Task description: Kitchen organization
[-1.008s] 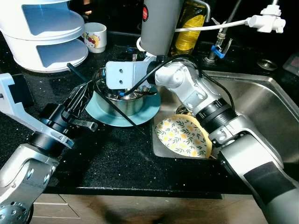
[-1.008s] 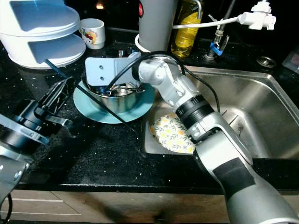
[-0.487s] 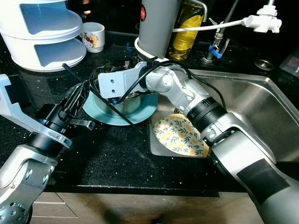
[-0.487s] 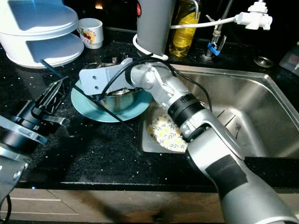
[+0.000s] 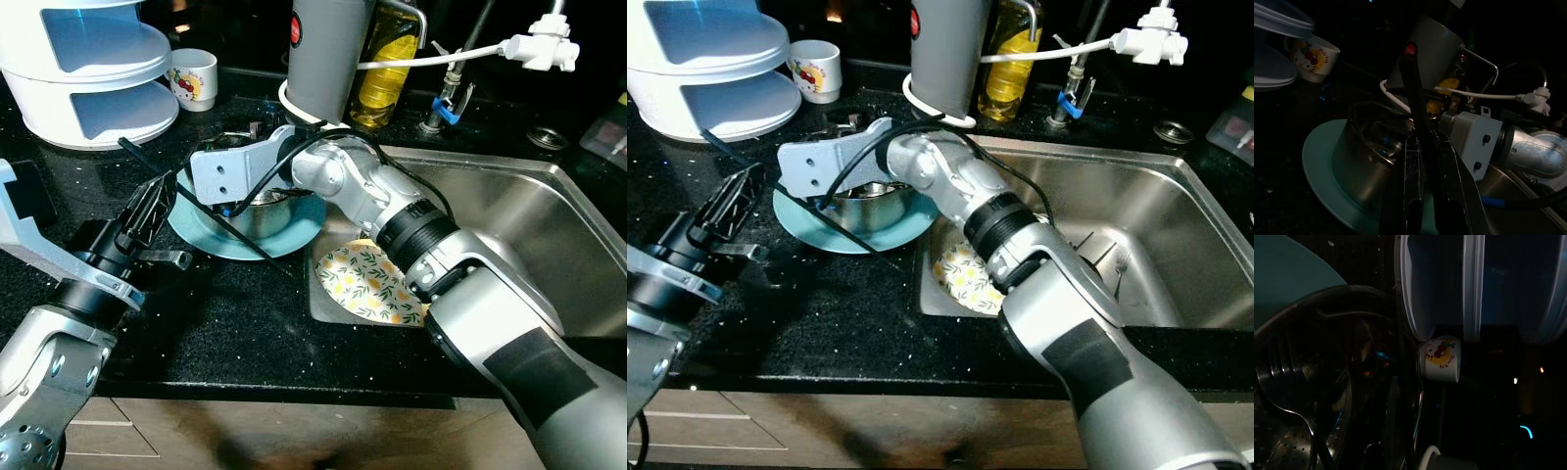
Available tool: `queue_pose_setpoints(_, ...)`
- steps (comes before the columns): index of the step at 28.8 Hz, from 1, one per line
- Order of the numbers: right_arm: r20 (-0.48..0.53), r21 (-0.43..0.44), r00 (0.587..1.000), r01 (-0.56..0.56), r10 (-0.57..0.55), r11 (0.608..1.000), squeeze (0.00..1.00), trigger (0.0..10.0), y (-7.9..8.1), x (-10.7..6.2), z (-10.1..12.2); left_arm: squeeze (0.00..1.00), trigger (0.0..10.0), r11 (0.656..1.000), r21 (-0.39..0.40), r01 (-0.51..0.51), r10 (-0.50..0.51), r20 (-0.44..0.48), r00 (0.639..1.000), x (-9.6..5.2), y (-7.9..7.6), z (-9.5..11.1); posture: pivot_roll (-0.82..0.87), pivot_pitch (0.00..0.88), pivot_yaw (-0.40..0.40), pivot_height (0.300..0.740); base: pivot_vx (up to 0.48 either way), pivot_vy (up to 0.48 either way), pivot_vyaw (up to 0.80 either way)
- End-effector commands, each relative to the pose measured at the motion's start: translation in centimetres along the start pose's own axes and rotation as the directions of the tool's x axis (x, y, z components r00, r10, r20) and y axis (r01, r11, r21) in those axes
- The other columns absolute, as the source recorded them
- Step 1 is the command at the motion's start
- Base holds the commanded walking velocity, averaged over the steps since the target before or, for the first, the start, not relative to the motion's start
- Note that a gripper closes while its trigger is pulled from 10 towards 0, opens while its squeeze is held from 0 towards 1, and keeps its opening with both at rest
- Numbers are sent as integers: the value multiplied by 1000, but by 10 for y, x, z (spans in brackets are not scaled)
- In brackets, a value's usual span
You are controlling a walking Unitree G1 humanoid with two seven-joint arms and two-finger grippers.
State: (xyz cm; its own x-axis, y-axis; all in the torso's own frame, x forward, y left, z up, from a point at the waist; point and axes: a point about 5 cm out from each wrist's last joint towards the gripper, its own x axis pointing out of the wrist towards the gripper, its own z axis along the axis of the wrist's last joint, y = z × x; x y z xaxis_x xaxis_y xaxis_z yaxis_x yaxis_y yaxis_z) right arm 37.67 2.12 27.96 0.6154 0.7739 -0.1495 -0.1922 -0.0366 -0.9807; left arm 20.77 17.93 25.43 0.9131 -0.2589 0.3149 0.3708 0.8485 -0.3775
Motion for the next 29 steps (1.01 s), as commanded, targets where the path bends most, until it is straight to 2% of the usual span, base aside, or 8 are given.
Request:
queue_pose_setpoints(1,-15,-38,997,-76,75,996,0,10000,18,5,1,0,10000,998,17,55,-54,-45,998,0,-9,-5,183,44,-158,740,0,0,0)
queue_pose_setpoints(11,-43,-78,990,-140,137,987,0,10000,26,9,1,0,10000,999,13,49,-48,-43,998,-1,-9,-5,182,53,-169,740,0,0,0)
queue_pose_setpoints(25,-85,-108,989,-132,123,985,0,10000,25,12,-1,0,10000,999,4,32,-32,-42,999,-6,-12,-5,180,85,-182,740,0,0,0)
queue_pose_setpoints(26,-93,-107,988,-133,123,985,0,9490,24,12,-3,0,10000,1000,3,27,-27,-45,999,-8,-12,-5,180,89,-183,740,0,0,0)
queue_pose_setpoints(27,-94,-106,988,-131,121,986,0,392,24,11,-3,0,10000,1000,2,26,-25,-46,999,-8,-12,-6,180,93,-183,740,0,0,0)
queue_pose_setpoints(29,-94,-106,988,-129,119,986,0,392,24,11,-4,0,10000,1000,2,25,-25,-46,999,-8,-13,-6,179,94,-183,740,0,0,0)
